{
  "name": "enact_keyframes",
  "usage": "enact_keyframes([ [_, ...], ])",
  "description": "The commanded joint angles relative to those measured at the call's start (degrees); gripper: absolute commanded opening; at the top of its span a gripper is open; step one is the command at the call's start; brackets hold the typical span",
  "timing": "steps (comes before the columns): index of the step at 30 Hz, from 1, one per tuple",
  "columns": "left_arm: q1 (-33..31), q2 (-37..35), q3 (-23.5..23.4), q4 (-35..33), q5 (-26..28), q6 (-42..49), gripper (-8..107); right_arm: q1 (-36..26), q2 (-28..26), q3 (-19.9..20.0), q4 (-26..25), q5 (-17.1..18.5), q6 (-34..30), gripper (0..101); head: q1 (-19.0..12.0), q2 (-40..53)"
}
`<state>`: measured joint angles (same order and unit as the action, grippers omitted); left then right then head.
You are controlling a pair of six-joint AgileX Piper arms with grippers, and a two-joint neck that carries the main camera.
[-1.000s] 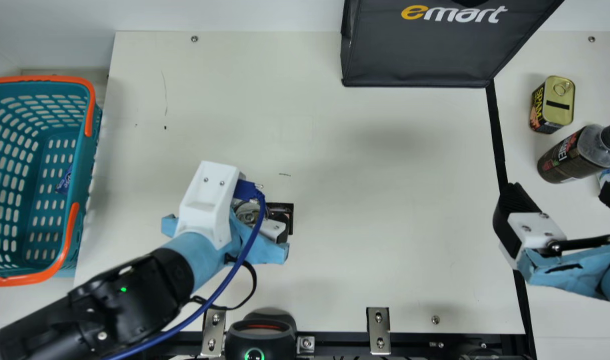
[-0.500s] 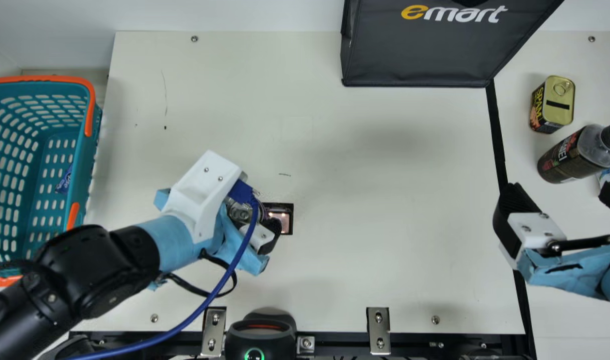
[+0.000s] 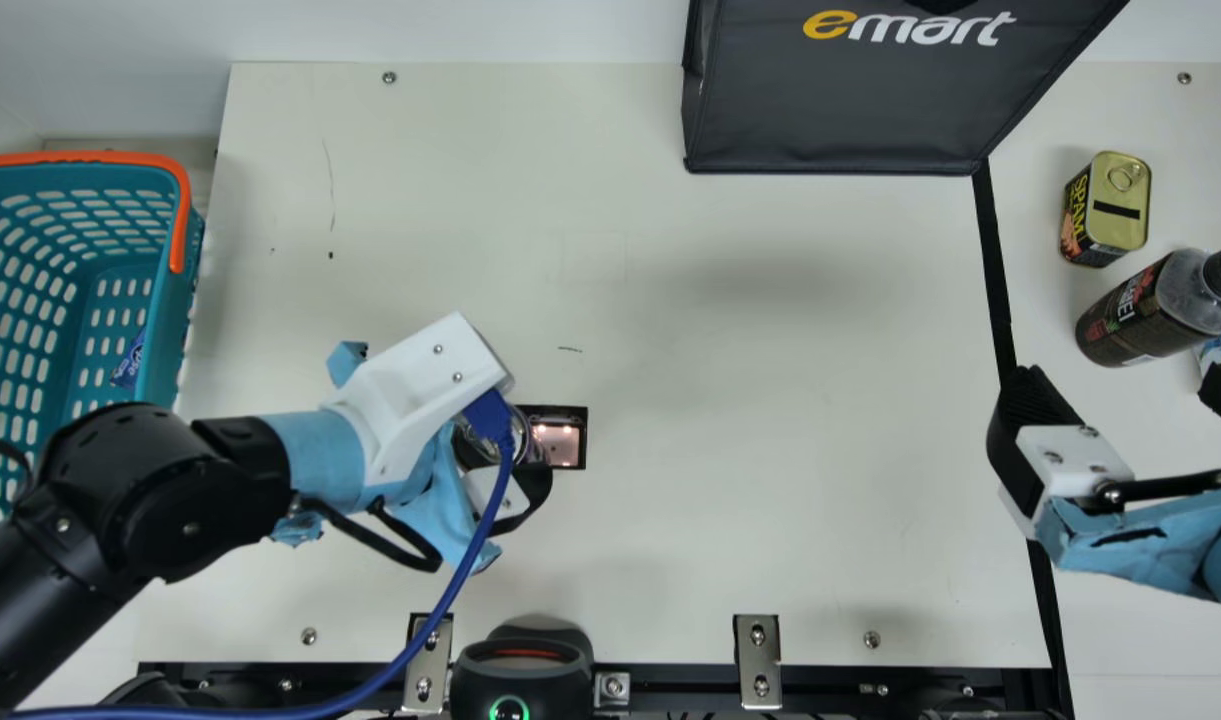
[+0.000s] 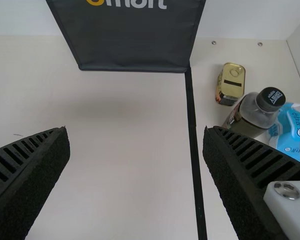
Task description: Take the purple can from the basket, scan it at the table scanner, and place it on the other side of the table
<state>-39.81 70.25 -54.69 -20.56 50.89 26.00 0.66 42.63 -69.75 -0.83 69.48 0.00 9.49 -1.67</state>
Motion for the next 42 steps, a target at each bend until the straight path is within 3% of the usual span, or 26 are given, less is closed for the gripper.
enact_keyframes([
  [1, 0.8, 0.0, 0.1, -2.3, 0.5, 7.7, -8, 0.0, 0.0, 0.0, 0.0, 0.0, 0.0, 95, -1.6, 0.1],
  [21, 8.2, 2.7, -1.7, -13.6, 9.1, 34.1, -8, 0.0, 0.0, 0.0, 0.0, 0.0, 0.0, 95, -1.6, 0.1],
  [39, 7.5, 8.6, -2.6, -14.3, 8.9, 38.3, -8, 0.0, 0.0, 0.0, 0.0, 0.1, 0.0, 95, -1.6, 0.1],
  [42, 7.3, 9.5, -2.7, -14.5, 8.5, 38.1, 2, 0.0, 0.0, 0.0, 0.0, 0.1, 0.0, 95, -1.6, 0.1],
])
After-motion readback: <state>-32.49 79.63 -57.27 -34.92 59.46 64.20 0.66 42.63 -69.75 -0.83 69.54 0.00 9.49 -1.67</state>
